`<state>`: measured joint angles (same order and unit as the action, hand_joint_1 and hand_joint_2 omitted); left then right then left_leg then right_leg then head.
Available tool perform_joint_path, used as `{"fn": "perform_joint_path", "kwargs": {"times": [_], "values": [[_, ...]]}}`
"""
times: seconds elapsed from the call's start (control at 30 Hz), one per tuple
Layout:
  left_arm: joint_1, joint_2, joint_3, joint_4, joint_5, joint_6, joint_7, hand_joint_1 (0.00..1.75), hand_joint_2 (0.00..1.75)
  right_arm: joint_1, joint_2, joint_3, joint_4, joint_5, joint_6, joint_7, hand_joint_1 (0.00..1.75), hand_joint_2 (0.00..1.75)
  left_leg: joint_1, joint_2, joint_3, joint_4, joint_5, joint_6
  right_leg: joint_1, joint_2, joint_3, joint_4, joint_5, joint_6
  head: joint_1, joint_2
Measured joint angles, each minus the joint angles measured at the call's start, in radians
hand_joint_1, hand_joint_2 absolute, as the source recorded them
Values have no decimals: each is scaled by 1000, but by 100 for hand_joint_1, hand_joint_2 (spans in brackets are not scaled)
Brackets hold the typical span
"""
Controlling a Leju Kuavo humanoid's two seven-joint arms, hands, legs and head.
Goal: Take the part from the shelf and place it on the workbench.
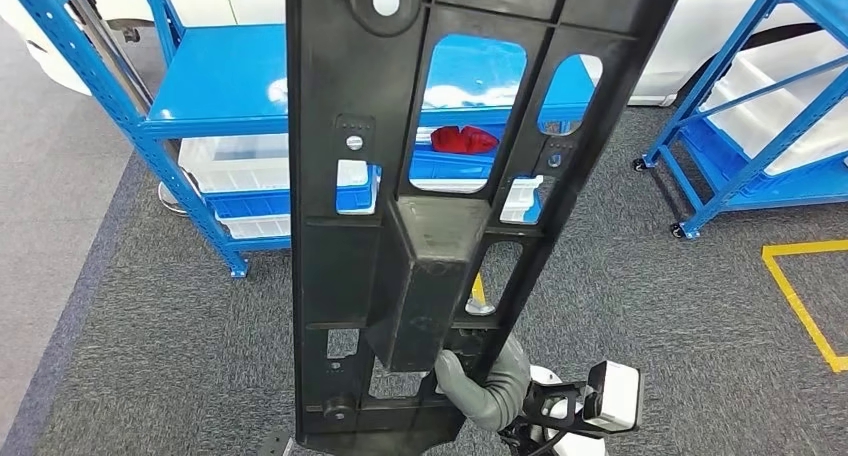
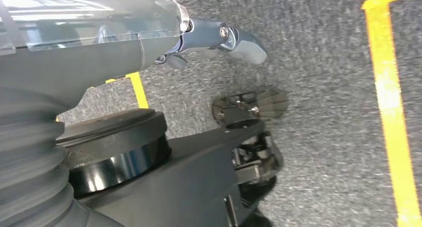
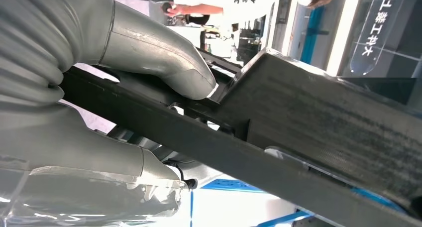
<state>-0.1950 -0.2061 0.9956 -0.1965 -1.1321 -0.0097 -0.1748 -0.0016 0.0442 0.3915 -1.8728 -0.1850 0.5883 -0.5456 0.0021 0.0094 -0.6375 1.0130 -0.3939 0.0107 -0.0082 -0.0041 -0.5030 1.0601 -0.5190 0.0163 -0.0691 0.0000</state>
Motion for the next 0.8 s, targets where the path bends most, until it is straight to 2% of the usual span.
{"fn": "perform_joint_path", "kwargs": {"times": [0.03, 0.07, 0.13, 0.17, 0.2, 0.27, 0.3, 0.33, 0.37, 0.4, 0.47, 0.5, 0.53, 0.6, 0.67, 0.7, 0.73, 0.8], "values": [[0, 0, 0, 0, -1, 2, 2, 0, 175, 1, 0, -3, 0, 0, 3, -1, 175, 175, 0, 0, -3, 1, 6, -6, 3, 0, 26, -44, -17, -7, 0, 0], [0, 0, -1, 0, -1, 4, 5, 0, 175, 3, 0, -6, 0, 1, 6, -2, 175, 175, 0, 0, -3, -1, 14, -12, 7, 0, 35, -63, -22, -15, 0, 0], [0, 0, -1, 0, -2, 6, 9, 0, 175, 5, 1, -11, 0, 2, 7, -4, 175, 175, 3, 0, -9, -1, 20, -24, 5, -2, 26, -71, -3, -31, 0, 0], [1, 0, -1, 0, -2, 7, 10, 0, 175, 6, 1, -12, 0, 2, 6, -4, 175, 175, 3, -1, -17, 13, 3, -30, 3, -3, 19, -75, 8, -40, 0, 0], [2, 1, -1, 0, -2, 7, 11, 0, 175, 8, 2, -13, 0, 2, 6, -5, 175, 175, 4, -2, -32, 48, -31, -36, 0, -4, 11, -78, 19, -46, 0, 0], [3, 1, -1, 0, -2, 7, 12, 0, 175, 14, 4, -15, 0, 1, 6, -8, 175, 175, 7, -3, -72, 172, -120, -45, 2, -4, -8, -77, 34, -52, 0, 0], [3, 1, -1, 0, -3, 7, 12, 0, 175, 18, 4, -16, 1, 1, 6, -9, 175, 175, 8, -3, -88, 232, -147, -49, 3, -4, -18, -76, 41, -52, 0, 0], [3, 1, -1, 0, -4, 7, 12, 0, 175, 21, 4, -17, 1, 1, 6, -9, 175, 175, 9, -3, -89, 265, -153, -51, 4, -5, -26, -73, 46, -52, 0, 0], [4, 2, -1, 0, -5, 7, 12, 0, 175, 24, 4, -18, 2, 1, 6, -10, 175, 175, 9, -3, -73, 260, -141, -51, 4, -4, -34, -70, 50, -50, 0, 0], [3, 2, -1, 0, -7, 6, 12, 0, 175, 26, 4, -20, 2, 1, 7, -10, 175, 175, 9, -3, -36, 217, -118, -50, 4, -3, -40, -66, 52, -48, 0, 0], [1, 3, -2, 0, -10, 4, 12, 0, 175, 27, 5, -23, 2, 1, 8, -11, 175, 175, 9, -9, 60, 76, -85, -42, 5, -2, -47, -59, 54, -44, 0, 0], [0, 3, -2, 0, -12, 3, 12, 0, 175, 27, 5, -23, 2, 0, 8, -11, 175, 175, 8, -13, 95, 23, -79, -37, 6, -1, -49, -57, 54, -42, 0, 0], [-1, 3, -2, 0, -13, 2, 12, 0, 175, 26, 5, -24, 2, 0, 9, -11, 175, 175, 7, -16, 112, -5, -79, -32, 8, -1, -51, -55, 56, -38, 0, 0], [-1, 4, -3, 0, -16, 0, 16, 0, 175, 25, 6, -26, 2, 0, 9, -11, 175, 175, 3, -16, 111, -12, -77, -25, 9, 2, -55, -55, 61, -29, 0, 0], [-2, 3, -4, 0, -20, -2, 20, 0, 175, 24, 6, -28, 2, 1, 7, -9, 175, 175, 6, -13, 106, -20, -69, -13, 9, 4, -58, -52, 63, -17, 0, 0], [-3, 2, -6, 0, -21, -2, 22, 0, 175, 23, 6, -30, 2, 1, 5, -8, 175, 175, 9, -10, 105, -25, -64, -5, 8, 5, -67, -36, 50, -12, 0, 0], [-4, 1, -8, 0, -22, -3, 24, 0, 175, 23, 6, -32, 2, 1, 4, -7, 175, 175, 11, -8, 103, -29, -59, 1, 7, 5, -84, -1, 26, -8, 0, 0], [-5, 0, -14, 0, -26, -4, 27, 0, 175, 24, 6, -36, 2, 2, 3, -5, 175, 175, 11, -2, 96, -31, -53, 8, 2, 5, -144, 128, -43, 0, 0, 0]]}}
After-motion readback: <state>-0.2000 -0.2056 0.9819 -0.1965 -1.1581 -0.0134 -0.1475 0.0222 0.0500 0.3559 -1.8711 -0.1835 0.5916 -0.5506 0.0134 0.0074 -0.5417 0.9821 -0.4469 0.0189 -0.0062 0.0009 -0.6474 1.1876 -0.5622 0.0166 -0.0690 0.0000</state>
